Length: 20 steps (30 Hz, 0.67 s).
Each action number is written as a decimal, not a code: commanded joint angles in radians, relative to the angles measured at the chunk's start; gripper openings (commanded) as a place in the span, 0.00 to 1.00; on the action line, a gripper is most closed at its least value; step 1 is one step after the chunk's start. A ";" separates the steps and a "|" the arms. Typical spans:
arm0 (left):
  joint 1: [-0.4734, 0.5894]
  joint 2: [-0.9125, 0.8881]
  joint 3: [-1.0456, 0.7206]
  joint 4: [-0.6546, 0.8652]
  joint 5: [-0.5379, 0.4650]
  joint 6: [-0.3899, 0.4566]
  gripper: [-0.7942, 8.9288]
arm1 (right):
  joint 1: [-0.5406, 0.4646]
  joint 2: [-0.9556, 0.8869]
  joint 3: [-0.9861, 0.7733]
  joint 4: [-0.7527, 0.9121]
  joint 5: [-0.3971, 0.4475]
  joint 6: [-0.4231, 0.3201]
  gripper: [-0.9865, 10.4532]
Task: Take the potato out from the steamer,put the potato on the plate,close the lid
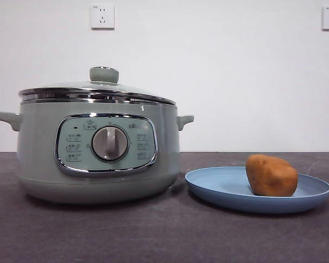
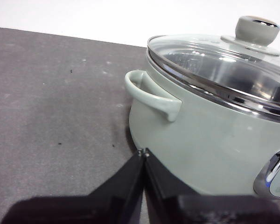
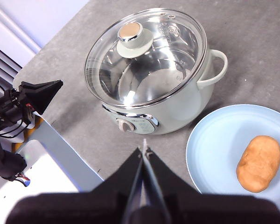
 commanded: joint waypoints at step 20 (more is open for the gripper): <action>0.003 -0.003 -0.013 0.000 0.002 -0.003 0.08 | -0.061 -0.011 -0.004 -0.031 0.054 -0.150 0.09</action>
